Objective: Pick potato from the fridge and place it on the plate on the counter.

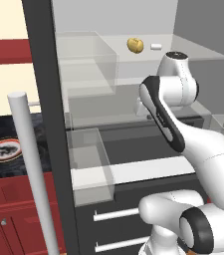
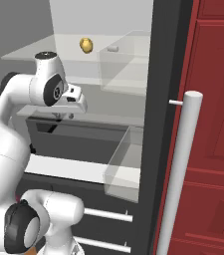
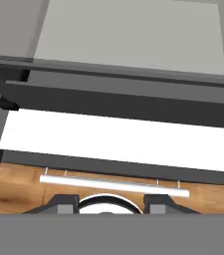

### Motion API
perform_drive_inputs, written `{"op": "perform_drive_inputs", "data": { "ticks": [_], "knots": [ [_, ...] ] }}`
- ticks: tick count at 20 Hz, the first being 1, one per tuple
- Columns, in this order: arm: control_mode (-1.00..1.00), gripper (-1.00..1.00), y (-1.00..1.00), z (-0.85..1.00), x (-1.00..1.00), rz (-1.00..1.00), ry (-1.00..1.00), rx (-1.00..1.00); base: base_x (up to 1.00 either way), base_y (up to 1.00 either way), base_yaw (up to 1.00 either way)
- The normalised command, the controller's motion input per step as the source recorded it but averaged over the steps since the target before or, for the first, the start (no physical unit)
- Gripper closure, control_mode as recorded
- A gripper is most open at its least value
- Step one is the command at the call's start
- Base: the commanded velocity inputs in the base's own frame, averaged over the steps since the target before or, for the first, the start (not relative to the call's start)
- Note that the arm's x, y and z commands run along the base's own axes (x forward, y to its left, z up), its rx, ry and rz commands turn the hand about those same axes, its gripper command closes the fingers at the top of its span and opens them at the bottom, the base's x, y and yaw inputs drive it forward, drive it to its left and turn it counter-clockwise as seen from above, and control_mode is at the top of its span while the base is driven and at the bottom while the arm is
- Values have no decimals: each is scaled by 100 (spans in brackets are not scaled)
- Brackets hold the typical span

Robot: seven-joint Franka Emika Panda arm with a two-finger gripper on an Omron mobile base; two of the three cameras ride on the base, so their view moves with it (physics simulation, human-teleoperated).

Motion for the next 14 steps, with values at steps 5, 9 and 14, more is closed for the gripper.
{"op": "perform_drive_inputs", "data": {
  "ticks": [5, 9, 14],
  "knots": [
    [-100, -100, 0, 8, -30, -1, -9, -1, 0, 0, 0],
    [-100, -100, 0, 67, -34, -8, -35, -2, 0, 0, 0],
    [-100, -100, 0, 93, -4, -2, -50, 0, 0, 0, 0]
  ]
}}
